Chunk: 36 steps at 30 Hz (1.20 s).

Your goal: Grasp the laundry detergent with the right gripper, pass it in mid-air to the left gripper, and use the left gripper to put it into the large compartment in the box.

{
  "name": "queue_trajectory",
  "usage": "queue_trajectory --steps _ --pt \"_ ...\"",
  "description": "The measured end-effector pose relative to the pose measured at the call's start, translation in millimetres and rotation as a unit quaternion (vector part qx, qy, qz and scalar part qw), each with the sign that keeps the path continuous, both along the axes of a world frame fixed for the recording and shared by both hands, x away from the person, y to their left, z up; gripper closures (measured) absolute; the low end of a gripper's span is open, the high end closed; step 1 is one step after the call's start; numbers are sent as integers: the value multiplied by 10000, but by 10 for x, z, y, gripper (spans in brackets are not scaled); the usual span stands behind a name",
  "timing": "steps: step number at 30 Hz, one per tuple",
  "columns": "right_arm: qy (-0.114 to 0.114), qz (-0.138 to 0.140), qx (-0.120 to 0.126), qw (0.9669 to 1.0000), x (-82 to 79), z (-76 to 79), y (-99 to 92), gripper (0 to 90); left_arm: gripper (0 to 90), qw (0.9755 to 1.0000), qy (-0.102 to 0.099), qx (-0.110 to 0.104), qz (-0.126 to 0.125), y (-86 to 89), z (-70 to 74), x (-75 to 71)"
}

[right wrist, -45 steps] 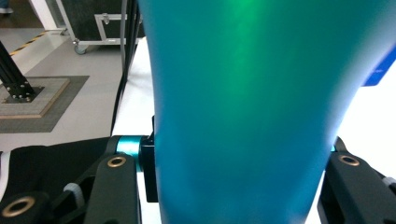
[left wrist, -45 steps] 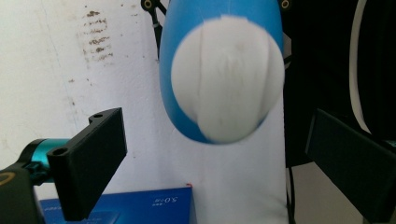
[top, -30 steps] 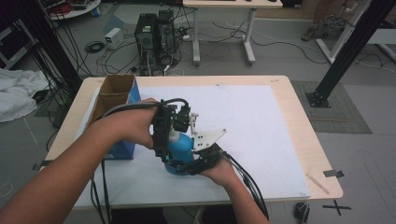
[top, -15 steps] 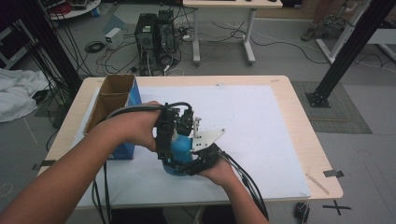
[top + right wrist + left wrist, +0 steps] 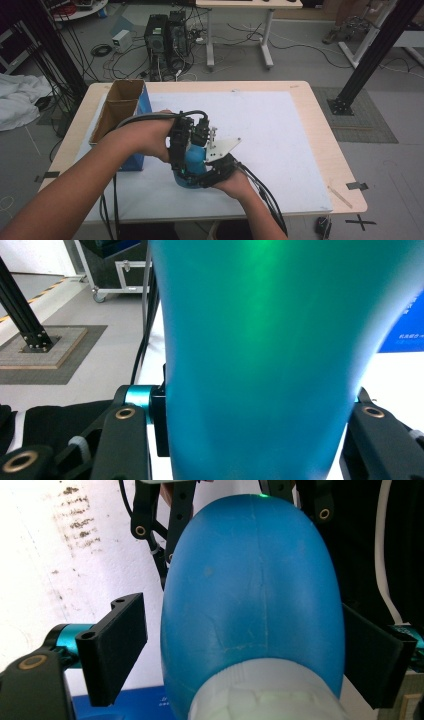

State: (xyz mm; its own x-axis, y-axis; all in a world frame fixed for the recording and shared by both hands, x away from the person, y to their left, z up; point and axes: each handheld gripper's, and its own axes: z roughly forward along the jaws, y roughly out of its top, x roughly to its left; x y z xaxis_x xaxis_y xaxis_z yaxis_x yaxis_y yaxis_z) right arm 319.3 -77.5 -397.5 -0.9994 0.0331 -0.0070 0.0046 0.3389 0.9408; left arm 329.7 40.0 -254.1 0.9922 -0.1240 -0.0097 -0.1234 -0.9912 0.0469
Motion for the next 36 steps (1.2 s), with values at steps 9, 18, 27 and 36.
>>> queue_trajectory --steps 9,18,27,36 --pt "12 -6 7 10000 1 -2 2 452 193 10000 -17 18 -18 -5 8 -5" --pt "8 3 13 10000 0 -5 7 452 229 10000 -26 53 -14 -13 1 -5" --pt "29 0 41 10000 0 -2 4 452 277 10000 -46 56 -33 -27 12 -15" --pt "30 0 53 10000 -2 -1 4 452 353 9999 -30 70 -106 -33 29 -22"
